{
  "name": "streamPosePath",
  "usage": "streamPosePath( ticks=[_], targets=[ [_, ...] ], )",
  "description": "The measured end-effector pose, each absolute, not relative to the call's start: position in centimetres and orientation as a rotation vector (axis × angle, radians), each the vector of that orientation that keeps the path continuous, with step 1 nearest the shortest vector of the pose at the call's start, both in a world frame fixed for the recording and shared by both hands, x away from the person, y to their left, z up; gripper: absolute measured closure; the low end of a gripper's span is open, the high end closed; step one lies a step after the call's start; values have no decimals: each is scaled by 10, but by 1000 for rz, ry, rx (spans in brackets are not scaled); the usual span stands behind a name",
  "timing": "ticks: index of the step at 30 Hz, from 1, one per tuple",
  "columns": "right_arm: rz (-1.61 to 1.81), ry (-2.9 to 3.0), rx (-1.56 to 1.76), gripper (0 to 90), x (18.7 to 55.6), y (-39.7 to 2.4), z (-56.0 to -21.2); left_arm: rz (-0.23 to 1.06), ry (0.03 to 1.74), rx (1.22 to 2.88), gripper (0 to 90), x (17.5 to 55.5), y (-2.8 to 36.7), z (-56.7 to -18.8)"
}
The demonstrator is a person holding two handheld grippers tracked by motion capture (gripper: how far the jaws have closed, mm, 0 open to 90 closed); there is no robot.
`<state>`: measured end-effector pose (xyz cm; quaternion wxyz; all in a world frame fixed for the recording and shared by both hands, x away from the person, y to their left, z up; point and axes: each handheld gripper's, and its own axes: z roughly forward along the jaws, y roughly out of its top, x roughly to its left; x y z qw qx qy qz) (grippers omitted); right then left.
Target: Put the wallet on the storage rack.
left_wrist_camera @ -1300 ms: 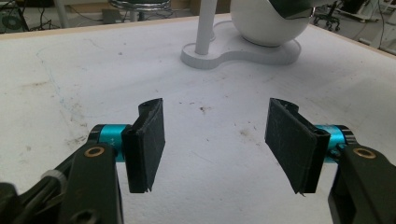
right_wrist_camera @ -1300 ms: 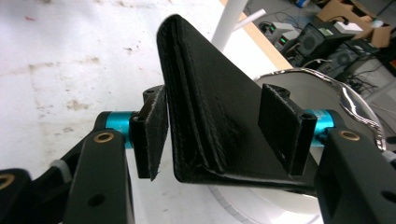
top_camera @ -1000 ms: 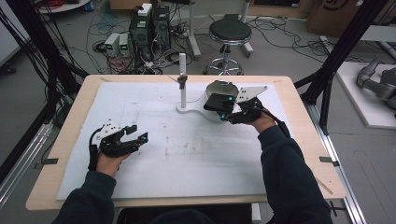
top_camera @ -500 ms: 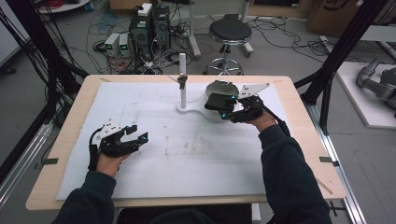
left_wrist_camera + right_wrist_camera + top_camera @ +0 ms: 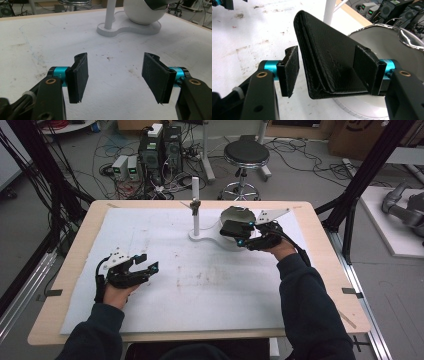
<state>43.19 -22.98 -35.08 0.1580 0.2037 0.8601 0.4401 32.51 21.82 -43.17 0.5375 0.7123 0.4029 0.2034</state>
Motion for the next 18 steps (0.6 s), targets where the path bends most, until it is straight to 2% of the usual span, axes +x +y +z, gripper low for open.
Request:
streamPosePath(
  ticks=[18],
  targets=[
    [1226,2462,642,374,430,-230,-348,480,956,1699,378,325,217,-432]
  ],
)
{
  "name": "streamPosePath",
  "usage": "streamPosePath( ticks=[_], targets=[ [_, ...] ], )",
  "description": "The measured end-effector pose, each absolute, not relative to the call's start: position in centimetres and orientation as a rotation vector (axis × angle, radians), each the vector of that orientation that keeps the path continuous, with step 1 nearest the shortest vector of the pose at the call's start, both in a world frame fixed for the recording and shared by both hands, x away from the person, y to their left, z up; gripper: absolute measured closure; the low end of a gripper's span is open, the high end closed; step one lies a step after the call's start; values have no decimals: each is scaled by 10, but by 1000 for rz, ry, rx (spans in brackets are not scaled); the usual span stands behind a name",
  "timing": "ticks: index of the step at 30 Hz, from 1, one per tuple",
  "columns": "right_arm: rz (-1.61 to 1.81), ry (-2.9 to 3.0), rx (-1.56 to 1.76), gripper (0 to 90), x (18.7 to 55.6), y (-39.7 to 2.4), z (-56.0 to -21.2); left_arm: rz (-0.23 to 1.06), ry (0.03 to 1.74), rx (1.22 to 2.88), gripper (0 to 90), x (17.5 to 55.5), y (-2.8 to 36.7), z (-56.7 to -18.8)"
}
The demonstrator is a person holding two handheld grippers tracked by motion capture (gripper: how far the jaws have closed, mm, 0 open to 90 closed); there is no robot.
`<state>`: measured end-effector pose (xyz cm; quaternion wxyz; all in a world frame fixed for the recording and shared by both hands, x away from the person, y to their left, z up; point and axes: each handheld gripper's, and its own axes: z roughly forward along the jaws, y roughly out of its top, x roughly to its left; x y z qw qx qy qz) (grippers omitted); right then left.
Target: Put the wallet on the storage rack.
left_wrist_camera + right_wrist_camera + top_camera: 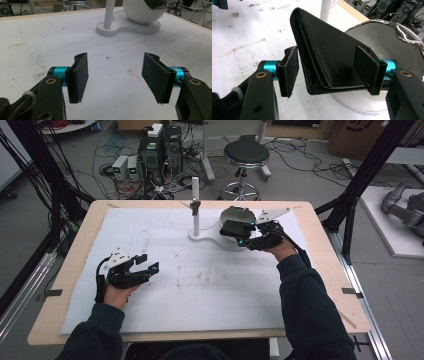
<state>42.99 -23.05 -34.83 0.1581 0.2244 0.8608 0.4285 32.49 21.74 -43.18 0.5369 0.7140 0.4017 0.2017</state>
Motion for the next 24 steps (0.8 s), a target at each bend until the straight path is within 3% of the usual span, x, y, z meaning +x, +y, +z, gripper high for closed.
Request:
streamPosePath(
  ticks=[5,13,18,24],
  targets=[
    [1265,2403,657,302,421,-236,-338,478,959,1696,379,325,217,-432],
    [1201,2298,775,277,391,-263,-322,488,950,1693,354,325,218,-429],
    [1210,2231,835,272,363,-285,-335,509,966,1661,249,328,221,-426],
    [1191,2151,944,227,339,-309,-358,529,927,1652,243,330,219,-420]
  ],
)
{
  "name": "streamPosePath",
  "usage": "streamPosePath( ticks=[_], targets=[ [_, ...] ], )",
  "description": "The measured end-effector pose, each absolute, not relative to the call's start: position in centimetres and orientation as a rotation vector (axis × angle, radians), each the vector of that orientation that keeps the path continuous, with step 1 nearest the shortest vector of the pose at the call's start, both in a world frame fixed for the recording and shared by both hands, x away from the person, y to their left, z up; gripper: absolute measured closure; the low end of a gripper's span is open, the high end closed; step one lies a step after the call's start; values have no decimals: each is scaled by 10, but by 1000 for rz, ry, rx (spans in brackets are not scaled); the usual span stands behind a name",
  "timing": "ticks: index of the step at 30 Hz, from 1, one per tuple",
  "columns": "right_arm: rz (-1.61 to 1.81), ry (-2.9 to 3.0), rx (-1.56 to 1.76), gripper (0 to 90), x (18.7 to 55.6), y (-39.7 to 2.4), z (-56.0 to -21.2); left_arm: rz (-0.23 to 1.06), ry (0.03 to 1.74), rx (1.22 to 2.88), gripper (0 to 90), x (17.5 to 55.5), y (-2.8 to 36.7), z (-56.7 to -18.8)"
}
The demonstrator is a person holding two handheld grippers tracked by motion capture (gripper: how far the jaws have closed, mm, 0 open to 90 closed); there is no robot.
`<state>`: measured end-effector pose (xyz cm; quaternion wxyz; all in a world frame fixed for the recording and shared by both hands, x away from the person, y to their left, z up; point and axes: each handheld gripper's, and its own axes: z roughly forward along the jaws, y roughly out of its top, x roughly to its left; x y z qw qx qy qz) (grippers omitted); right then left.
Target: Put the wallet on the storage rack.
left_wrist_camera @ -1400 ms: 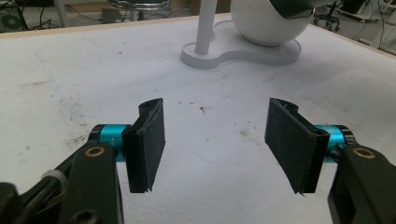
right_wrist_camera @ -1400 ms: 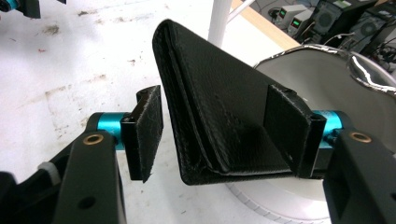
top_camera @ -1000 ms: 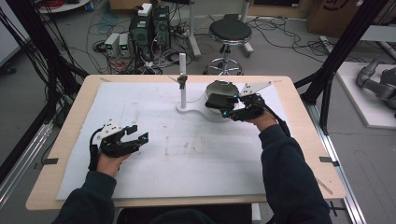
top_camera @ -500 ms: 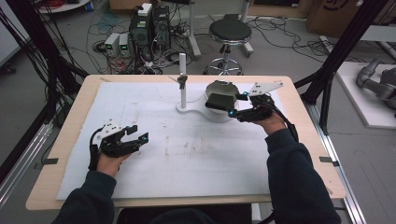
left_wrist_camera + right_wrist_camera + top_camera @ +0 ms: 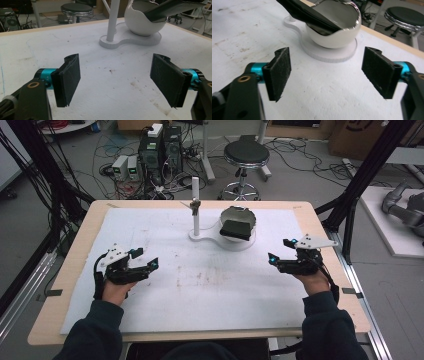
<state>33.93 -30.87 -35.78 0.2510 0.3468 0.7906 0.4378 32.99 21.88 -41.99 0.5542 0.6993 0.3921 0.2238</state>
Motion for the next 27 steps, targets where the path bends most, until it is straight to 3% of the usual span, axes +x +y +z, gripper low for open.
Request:
streamPosePath(
  ticks=[12,27],
  targets=[
    [1201,2096,1028,217,332,-311,-382,558,903,1611,244,331,219,-414],
    [1187,2095,1033,216,331,-310,-383,552,894,1601,245,327,220,-412]
  ],
)
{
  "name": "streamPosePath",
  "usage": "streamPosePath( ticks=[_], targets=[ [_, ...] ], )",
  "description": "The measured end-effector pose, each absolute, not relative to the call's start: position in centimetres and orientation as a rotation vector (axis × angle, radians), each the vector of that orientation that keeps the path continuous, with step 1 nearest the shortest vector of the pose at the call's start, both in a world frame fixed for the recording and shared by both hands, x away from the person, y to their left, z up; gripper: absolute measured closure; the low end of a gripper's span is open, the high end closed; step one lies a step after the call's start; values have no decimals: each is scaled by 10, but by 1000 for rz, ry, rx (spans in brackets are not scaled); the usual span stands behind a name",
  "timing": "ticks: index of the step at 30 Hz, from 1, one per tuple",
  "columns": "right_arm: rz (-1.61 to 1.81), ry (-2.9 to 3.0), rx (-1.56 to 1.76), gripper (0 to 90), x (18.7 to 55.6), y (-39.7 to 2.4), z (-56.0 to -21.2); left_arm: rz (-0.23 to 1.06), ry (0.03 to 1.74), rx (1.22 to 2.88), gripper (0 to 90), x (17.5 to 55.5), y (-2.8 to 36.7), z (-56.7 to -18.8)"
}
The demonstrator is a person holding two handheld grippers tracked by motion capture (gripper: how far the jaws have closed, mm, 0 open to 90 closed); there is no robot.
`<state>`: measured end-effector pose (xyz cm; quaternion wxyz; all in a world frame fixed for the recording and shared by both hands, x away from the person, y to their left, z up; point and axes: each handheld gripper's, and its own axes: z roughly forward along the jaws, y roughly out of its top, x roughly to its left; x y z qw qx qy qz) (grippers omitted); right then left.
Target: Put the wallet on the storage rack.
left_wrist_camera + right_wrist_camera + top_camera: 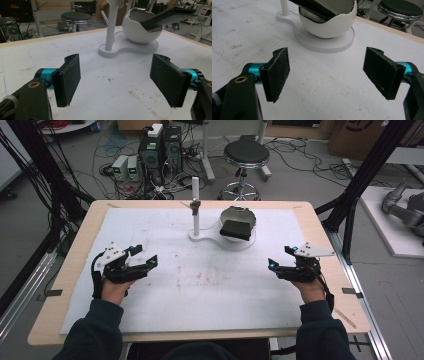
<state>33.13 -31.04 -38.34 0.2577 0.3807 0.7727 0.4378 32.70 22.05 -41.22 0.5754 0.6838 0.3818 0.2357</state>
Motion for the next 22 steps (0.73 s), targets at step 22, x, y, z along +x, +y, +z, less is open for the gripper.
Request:
streamPosePath(
  ticks=[22],
  targets=[
    [1206,2087,1059,216,333,-313,-385,548,908,1598,249,325,223,-413]
  ],
)
